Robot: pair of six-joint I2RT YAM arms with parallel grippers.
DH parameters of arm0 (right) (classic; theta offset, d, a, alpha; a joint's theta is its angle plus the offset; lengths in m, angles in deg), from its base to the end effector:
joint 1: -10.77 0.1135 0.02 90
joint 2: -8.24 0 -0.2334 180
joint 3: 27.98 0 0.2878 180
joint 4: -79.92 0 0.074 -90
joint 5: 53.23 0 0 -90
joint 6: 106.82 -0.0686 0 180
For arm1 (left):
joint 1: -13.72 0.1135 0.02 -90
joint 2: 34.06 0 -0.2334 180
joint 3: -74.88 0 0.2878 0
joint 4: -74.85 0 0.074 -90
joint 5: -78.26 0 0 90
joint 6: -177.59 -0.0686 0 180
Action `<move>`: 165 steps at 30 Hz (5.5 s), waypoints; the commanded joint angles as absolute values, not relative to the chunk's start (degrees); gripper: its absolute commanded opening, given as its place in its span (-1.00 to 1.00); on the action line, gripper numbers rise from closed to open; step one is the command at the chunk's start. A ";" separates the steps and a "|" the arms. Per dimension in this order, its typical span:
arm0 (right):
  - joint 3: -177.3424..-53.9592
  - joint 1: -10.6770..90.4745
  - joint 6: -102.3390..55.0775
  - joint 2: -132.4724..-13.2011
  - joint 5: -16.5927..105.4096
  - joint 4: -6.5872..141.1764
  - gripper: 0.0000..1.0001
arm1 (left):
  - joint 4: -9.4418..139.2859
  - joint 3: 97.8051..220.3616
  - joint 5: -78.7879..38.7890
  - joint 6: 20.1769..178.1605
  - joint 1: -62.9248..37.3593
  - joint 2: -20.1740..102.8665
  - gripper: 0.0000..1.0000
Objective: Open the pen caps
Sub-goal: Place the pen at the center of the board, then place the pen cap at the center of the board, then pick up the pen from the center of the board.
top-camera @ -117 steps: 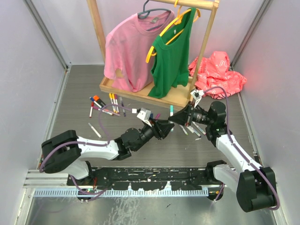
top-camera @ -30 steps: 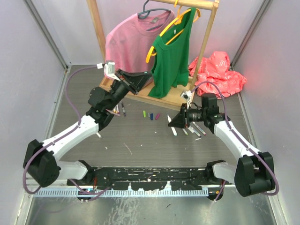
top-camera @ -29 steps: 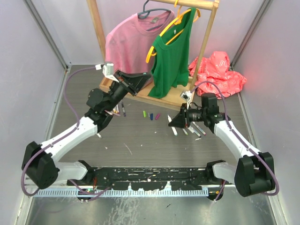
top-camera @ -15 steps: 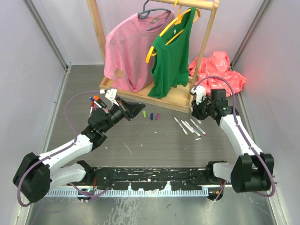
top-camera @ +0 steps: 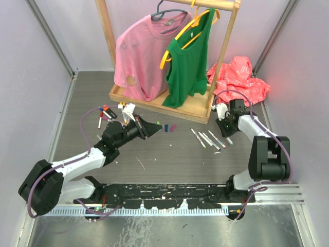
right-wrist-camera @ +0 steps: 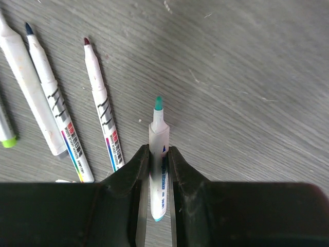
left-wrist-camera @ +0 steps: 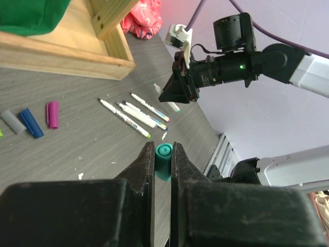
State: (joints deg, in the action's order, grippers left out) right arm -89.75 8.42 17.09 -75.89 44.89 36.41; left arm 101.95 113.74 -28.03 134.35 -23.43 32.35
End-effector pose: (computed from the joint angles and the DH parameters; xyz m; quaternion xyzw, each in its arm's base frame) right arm 0.3204 -0.0035 0.1067 -0.2795 0.9347 0.0009 0.2197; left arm 0.2447 -0.2096 0.1932 0.0406 0.7086 -0.5409 0.4513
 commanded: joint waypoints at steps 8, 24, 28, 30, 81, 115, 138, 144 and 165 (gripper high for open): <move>-93.28 10.72 19.18 -82.23 44.55 37.83 -0.78 | 107.43 113.28 -32.35 138.40 -23.55 35.90 -1.00; -94.30 11.18 18.34 -80.75 45.54 37.07 -0.26 | 102.94 114.43 -29.85 139.31 -27.07 40.66 -1.00; -94.12 11.10 18.17 -77.98 46.50 36.38 -0.25 | 97.66 115.63 -25.85 136.85 -29.72 40.48 -1.00; -94.14 11.17 17.97 -76.10 47.03 35.94 -0.25 | 94.42 116.98 -23.08 135.16 -31.21 40.72 -1.00; -93.99 8.57 12.30 -54.23 64.33 38.13 0.06 | 36.95 179.82 4.39 112.11 -41.05 77.69 -0.35; -93.77 8.58 14.76 -56.73 69.65 36.78 0.07 | 49.74 153.75 -0.85 110.96 -9.87 66.32 0.11; -93.35 8.36 15.28 -56.24 68.55 36.95 0.07 | 43.17 162.41 -2.33 111.75 -7.95 76.53 -0.14; -93.47 8.25 15.19 -55.70 69.02 36.91 0.07 | 43.30 161.22 -3.58 111.90 -7.86 76.55 -0.21; -93.43 8.22 15.42 -54.49 69.75 36.82 0.08 | 43.77 161.09 -7.22 114.13 -7.92 76.68 -0.96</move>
State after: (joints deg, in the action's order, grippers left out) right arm -92.68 8.40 14.58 -55.87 68.45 35.71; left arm 43.01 160.45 -4.54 113.30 -7.80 77.20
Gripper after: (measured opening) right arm 0.538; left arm 0.064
